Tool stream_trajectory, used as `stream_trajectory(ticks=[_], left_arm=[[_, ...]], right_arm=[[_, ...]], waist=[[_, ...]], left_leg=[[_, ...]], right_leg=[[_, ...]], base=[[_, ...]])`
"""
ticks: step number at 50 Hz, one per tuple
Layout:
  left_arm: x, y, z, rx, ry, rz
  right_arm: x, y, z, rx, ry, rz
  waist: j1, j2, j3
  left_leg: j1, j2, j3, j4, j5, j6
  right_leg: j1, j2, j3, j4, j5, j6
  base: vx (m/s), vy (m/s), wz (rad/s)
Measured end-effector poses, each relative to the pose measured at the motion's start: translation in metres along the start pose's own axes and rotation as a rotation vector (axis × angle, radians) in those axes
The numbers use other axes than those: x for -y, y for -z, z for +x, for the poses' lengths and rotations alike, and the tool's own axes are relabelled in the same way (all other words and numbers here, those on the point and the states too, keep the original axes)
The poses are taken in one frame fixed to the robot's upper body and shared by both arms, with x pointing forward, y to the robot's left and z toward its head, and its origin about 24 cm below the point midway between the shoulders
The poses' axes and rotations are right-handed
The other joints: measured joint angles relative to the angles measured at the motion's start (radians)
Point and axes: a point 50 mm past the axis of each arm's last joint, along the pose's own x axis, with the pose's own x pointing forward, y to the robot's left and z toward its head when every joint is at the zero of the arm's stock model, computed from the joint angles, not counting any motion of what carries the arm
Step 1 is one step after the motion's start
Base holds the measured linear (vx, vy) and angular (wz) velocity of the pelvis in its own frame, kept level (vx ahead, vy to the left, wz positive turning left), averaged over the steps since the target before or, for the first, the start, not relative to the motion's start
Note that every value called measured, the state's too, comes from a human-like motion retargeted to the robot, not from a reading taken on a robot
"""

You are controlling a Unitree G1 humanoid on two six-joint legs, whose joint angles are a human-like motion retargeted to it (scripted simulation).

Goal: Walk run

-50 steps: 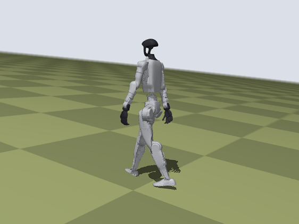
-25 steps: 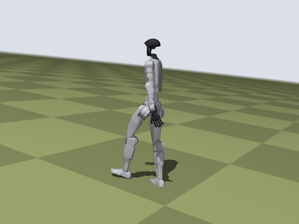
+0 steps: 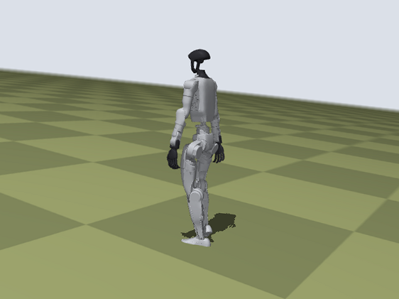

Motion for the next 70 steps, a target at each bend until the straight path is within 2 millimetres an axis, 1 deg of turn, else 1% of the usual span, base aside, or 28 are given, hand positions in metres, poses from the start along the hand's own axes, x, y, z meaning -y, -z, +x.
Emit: stream_trajectory(ticks=[2, 6, 8, 10, 11, 14, 15, 16, 17, 20, 22, 23, 27, 30, 33, 37, 40, 43, 44, 45, 47, 50, 52, 55, 58, 62, 66, 70], left_arm=[[-0.01, -0.025, -0.003, 0.086, -0.013, 0.008], [-0.024, -0.06, -0.011, 0.227, -0.028, 0.017], [-0.028, -0.068, -0.014, 0.264, -0.034, 0.023], [-0.026, -0.069, -0.014, 0.277, -0.036, 0.038], [-0.022, -0.068, -0.013, 0.274, -0.032, 0.046], [-0.01, -0.046, -0.007, 0.204, 0.005, 0.075], [-0.006, -0.033, -0.004, 0.162, 0.024, 0.087], [0.0, -0.023, -0.002, 0.125, 0.038, 0.102], [0.007, -0.012, 0.0, 0.087, 0.051, 0.116], [0.035, 0.027, 0.003, -0.023, 0.08, 0.138], [0.045, 0.047, 0.002, -0.078, 0.104, 0.134], [0.049, 0.055, 0.002, -0.097, 0.119, 0.127], [0.061, 0.085, -0.002, -0.174, 0.157, 0.057], [0.067, 0.11, -0.007, -0.255, 0.165, -0.02], [0.071, 0.125, -0.011, -0.321, 0.191, -0.075], [0.083, 0.13, -0.016, -0.378, 0.279, -0.218], [0.087, 0.128, -0.016, -0.379, 0.327, -0.273], [0.083, 0.124, -0.015, -0.375, 0.324, -0.254], [0.08, 0.122, -0.014, -0.375, 0.316, -0.227], [0.076, 0.12, -0.013, -0.375, 0.308, -0.192], [0.069, 0.111, -0.011, -0.352, 0.293, -0.139], [0.062, 0.097, -0.006, -0.292, 0.277, -0.09], [0.054, 0.083, -0.003, -0.219, 0.252, -0.098], [0.04, 0.052, 0.002, -0.099, 0.176, -0.159], [0.023, 0.021, 0.002, -0.011, 0.103, -0.181], [0.005, -0.013, -0.001, 0.07, 0.089, -0.153], [-0.022, -0.048, -0.009, 0.158, 0.05, -0.08], [-0.042, -0.069, -0.016, 0.242, -0.028, 0.004]], right_arm=[[-0.005, 0.01, 0.001, -0.018, -0.032, 0.048], [-0.012, 0.02, 0.001, -0.05, -0.054, 0.081], [-0.015, 0.021, 0.001, -0.057, -0.068, 0.082], [-0.016, 0.024, 0.001, -0.066, -0.082, 0.087], [-0.015, 0.023, 0.001, -0.066, -0.083, 0.088], [-0.011, 0.016, 0.001, -0.054, -0.07, 0.078], [-0.01, 0.015, 0.001, -0.049, -0.065, 0.074], [-0.01, 0.013, 0.001, -0.045, -0.064, 0.082], [-0.01, 0.011, 0.001, -0.04, -0.061, 0.092], [-0.006, 0.001, 0.0, -0.005, -0.054, 0.107], [0.002, -0.018, -0.002, 0.048, -0.061, 0.095], [0.006, -0.028, -0.004, 0.073, -0.055, 0.09], [0.017, -0.074, -0.013, 0.207, 0.003, 0.062], [0.023, -0.105, -0.022, 0.323, 0.02, 0.029], [0.029, -0.131, -0.032, 0.414, 0.028, -0.005], [0.032, -0.16, -0.046, 0.521, 0.056, -0.055], [0.03, -0.167, -0.049, 0.539, 0.04, -0.079], [0.02, -0.16, -0.043, 0.485, 0.01, -0.106], [0.019, -0.151, -0.039, 0.458, 0.006, -0.101], [0.019, -0.141, -0.034, 0.426, 0.002, -0.092], [0.014, -0.119, -0.025, 0.364, -0.004, -0.078], [0.008, -0.085, -0.014, 0.254, -0.018, -0.068], [0.007, -0.066, -0.009, 0.192, -0.029, -0.084], [0.006, -0.051, -0.006, 0.151, -0.019, -0.11], [0.002, -0.029, -0.002, 0.102, -0.026, -0.068], [-0.006, -0.001, 0.001, 0.025, -0.074, -0.021], [-0.017, 0.023, 0.002, -0.054, -0.109, 0.027], [-0.027, 0.036, 0.001, -0.111, -0.161, 0.048]], waist=[[-0.042, -0.016, 0.0], [-0.113, -0.035, 0.005], [-0.132, -0.03, 0.001], [-0.133, -0.024, -0.009], [-0.127, -0.023, -0.018], [-0.143, -0.027, -0.044], [-0.157, -0.031, -0.046], [-0.165, -0.032, -0.045], [-0.167, -0.04, -0.044], [-0.12, -0.119, -0.042], [-0.103, -0.166, -0.029], [-0.098, -0.182, -0.02], [-0.042, -0.151, 0.005], [0.036, -0.128, 0.01], [0.088, -0.09, 0.024], [0.157, -0.049, 0.048], [0.171, -0.057, 0.041], [0.151, -0.047, 0.017], [0.158, -0.046, 0.008], [0.17, -0.045, -0.001], [0.18, -0.052, -0.008], [0.165, -0.011, -0.026], [0.156, 0.042, -0.027], [0.118, 0.079, -0.007], [0.064, 0.047, 0.0], [-0.013, 0.01, -0.004], [-0.097, -0.039, 0.015], [-0.136, -0.075, 0.009]], left_leg=[[0.043, -0.036, -0.023, -0.031, -0.018, -0.003], [0.14, -0.082, -0.06, -0.065, -0.067, -0.014], [0.176, -0.08, -0.069, -0.072, -0.081, -0.03], [0.216, -0.073, -0.072, -0.069, -0.097, -0.06], [0.227, -0.073, -0.07, -0.061, -0.096, -0.072], [0.264, -0.078, -0.081, -0.005, -0.017, -0.098], [0.279, -0.079, -0.092, 0.023, 0.038, -0.103], [0.282, -0.076, -0.101, 0.062, 0.111, -0.103], [0.281, -0.072, -0.088, 0.11, 0.194, -0.093], [0.236, -0.071, 0.086, 0.361, 0.452, 0.016], [0.163, -0.024, 0.182, 0.576, 0.421, 0.071], [0.12, 0.003, 0.215, 0.664, 0.358, 0.089], [-0.093, 0.059, 0.207, 0.805, 0.246, 0.004], [-0.232, 0.051, 0.217, 0.678, 0.204, -0.054], [-0.322, 0.04, 0.194, 0.478, 0.154, -0.055], [-0.432, -0.008, 0.041, 0.146, 0.133, -0.092], [-0.49, -0.029, -0.018, 0.052, 0.141, -0.07], [-0.507, -0.016, 0.0, 0.141, 0.171, -0.009], [-0.498, 0.0, 0.008, 0.166, 0.189, -0.011], [-0.485, 0.022, 0.009, 0.189, 0.216, -0.022], [-0.469, 0.051, 0.019, 0.25, 0.189, -0.018], [-0.378, 0.097, -0.01, 0.254, 0.113, -0.004], [-0.308, 0.151, -0.015, 0.241, 0.073, -0.014], [-0.205, 0.185, 0.006, 0.196, 0.034, -0.048], [-0.103, 0.103, 0.018, 0.074, 0.044, -0.054], [-0.012, 0.024, 0.012, -0.018, 0.032, -0.069], [0.11, -0.055, -0.049, -0.079, -0.013, -0.081], [0.207, -0.066, -0.051, -0.095, -0.06, -0.121]], right_leg=[[-0.098, 0.014, 0.042, -0.176, -0.036, 0.002], [-0.227, 0.062, 0.158, -0.559, -0.074, -0.001], [-0.278, 0.094, 0.246, -0.648, -0.092, 0.003], [-0.302, 0.095, 0.218, -0.67, -0.102, -0.004], [-0.312, 0.094, 0.224, -0.637, -0.105, -0.039], [-0.284, 0.049, 0.126, -0.54, -0.051, -0.092], [-0.268, 0.04, 0.13, -0.515, -0.02, -0.099], [-0.271, 0.04, 0.196, -0.472, -0.036, -0.103], [-0.26, 0.032, 0.246, -0.441, -0.059, -0.103], [-0.129, -0.041, 0.257, -0.458, -0.139, -0.08], [-0.042, -0.099, 0.209, -0.475, -0.177, -0.056], [-0.004, -0.111, 0.193, -0.486, -0.193, -0.048], [0.159, -0.016, 0.114, -0.622, -0.199, -0.034], [0.248, 0.065, 0.092, -0.706, -0.207, -0.025], [0.332, 0.149, 0.078, -0.768, -0.226, -0.011], [0.455, 0.24, 0.091, -0.82, -0.273, 0.026], [0.501, 0.248, 0.108, -0.817, -0.297, 0.056], [0.546, 0.276, 0.13, -0.795, -0.27, 0.109], [0.561, 0.277, 0.133, -0.779, -0.229, 0.129], [0.577, 0.276, 0.139, -0.757, -0.175, 0.15], [0.576, 0.257, 0.142, -0.683, -0.003, 0.154], [0.54, 0.247, 0.099, -0.498, 0.25, 0.099], [0.504, 0.231, 0.019, -0.312, 0.306, 0.023], [0.35, 0.175, 0.03, -0.047, 0.18, -0.005], [0.142, 0.113, 0.04, 0.064, 0.092, 0.018], [-0.032, 0.078, 0.023, -0.103, 0.014, 0.023], [-0.171, 0.085, 0.097, -0.487, -0.049, 0.006], [-0.269, 0.108, 0.196, -0.673, -0.096, 0.03]], base=[[0.58, -0.13, 0.64], [0.79, -0.23, 0.61], [0.77, -0.25, 0.28], [0.9, -0.29, 0.11], [0.88, -0.24, 0.0], [0.92, -0.26, 0.26], [1.03, -0.36, 0.65], [1.11, -0.39, 0.72], [1.18, -0.38, 0.66], [0.88, -0.24, 0.04], [0.61, -0.25, 0.3], [0.74, -0.3, 0.41], [0.87, -0.29, -0.08], [0.65, -0.21, -0.53], [0.72, -0.21, -0.24], [0.72, -0.16, -0.43], [0.89, -0.1, -0.15], [0.9, -0.06, -0.07], [1.23, -0.01, -0.46], [1.25, 0.0, -0.69], [1.06, -0.01, -0.63], [0.87, 0.02, -0.32], [0.95, 0.06, -0.63], [0.82, 0.03, -0.52], [0.68, 0.01, 0.25], [0.71, -0.06, 0.69], [0.65, -0.16, 0.87], [0.8, -0.23, 0.51]])
